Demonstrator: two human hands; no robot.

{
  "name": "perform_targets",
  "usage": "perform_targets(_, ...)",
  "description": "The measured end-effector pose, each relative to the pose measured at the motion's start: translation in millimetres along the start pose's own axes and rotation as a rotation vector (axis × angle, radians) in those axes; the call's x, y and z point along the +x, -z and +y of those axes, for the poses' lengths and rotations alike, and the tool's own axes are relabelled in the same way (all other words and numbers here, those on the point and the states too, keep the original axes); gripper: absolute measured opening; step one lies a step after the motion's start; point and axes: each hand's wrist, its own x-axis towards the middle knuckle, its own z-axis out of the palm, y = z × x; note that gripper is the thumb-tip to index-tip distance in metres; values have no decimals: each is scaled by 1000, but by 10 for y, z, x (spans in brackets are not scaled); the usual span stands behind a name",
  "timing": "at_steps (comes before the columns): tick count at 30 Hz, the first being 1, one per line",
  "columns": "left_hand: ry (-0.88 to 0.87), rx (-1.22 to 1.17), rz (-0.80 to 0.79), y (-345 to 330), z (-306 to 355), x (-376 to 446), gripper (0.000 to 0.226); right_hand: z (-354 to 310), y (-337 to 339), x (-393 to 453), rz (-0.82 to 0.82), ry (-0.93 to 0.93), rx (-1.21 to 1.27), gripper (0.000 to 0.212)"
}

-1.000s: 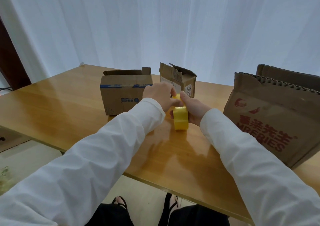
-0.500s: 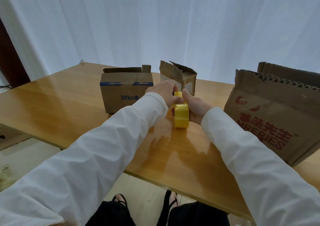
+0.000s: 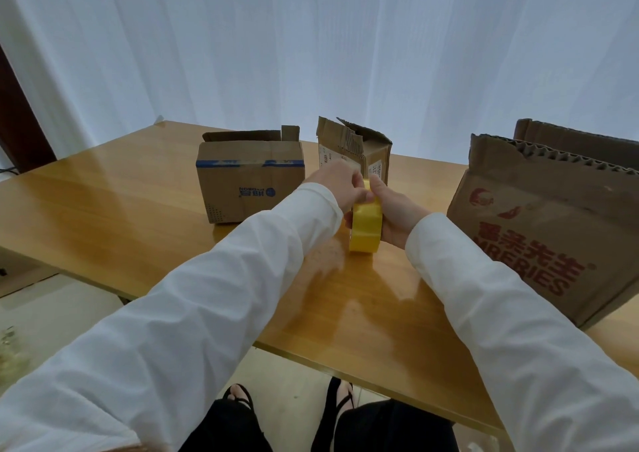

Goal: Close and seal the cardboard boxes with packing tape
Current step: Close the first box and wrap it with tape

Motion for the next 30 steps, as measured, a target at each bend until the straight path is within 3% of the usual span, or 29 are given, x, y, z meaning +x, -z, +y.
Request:
perform_targets(5,37,156,48,108,14,1,40,-13,-41,10,5,8,5,57)
perform_targets(17,41,91,-44,47,18,68,24,-14,-2,24,24,-12,10,52)
perform_targets(22,29,173,57,63,7,10,40,-13,-26,15,30,-4,-9,55)
perform_targets(30,-108,547,298,-39,42,26,32,-9,-46,1,42,-20,-75,61)
